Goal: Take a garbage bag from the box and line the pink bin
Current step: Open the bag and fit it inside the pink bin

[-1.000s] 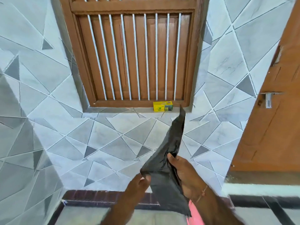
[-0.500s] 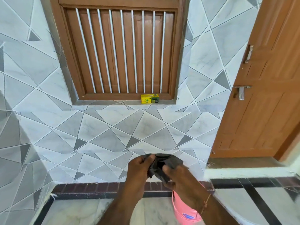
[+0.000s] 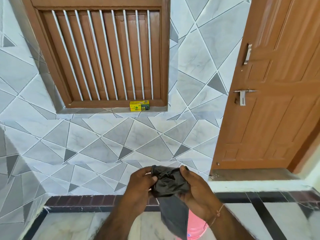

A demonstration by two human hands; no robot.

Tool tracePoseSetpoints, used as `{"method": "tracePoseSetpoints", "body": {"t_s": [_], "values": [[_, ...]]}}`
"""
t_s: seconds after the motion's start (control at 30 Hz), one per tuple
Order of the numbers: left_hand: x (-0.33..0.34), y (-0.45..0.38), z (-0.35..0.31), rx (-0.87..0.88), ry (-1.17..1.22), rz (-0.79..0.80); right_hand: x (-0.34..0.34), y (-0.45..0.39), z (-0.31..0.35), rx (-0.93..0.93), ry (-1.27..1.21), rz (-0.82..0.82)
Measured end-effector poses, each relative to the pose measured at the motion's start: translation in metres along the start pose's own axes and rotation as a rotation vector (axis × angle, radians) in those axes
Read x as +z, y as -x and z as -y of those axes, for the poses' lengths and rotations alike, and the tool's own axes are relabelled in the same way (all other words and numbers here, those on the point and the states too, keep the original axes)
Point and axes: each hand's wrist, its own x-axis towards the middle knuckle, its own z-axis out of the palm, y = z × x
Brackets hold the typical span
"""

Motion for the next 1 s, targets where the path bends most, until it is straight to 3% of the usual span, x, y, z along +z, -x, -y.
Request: {"method": "tracePoseSetpoints", "body": {"t_s": [0.23, 0.37, 0.47, 0.53, 0.63, 0.73, 0.83, 1.0], "values": [[0.015, -0.014, 0.007, 0.080, 0.051, -0.149, -0.008, -0.004, -0.005, 0.168, -0.022, -0.027], [0.001, -0.030, 0.001, 0.076, -0.219, -0.264, 0.006, -0.016, -0.005, 0.069, 0.098, -0.159], [-0.008, -0.028, -0.013, 0.270, -0.603, -0.436, 0.023, -0.024, -0.006, -0.044, 0.249, -0.196], [-0.012, -0.025, -0.025, 0.417, -0.653, -0.308, 0.037, -0.028, -0.006, -0.096, 0.336, -0.204], [-0.018, -0.028, -0.037, 0.343, -0.646, 0.053, 0.057, -0.038, -0.010, -0.159, 0.434, -0.278], [-0.030, -0.034, -0.044, 0.319, -0.695, 0.187, 0.066, -0.042, -0.016, -0.186, 0.440, -0.318], [-0.044, -0.044, -0.040, 0.350, -0.805, 0.202, 0.067, -0.042, -0.019, -0.130, 0.283, -0.216], [-0.042, -0.062, -0.041, 0.329, -0.612, -0.009, 0.061, -0.047, -0.018, -0.130, 0.298, -0.152]]}}
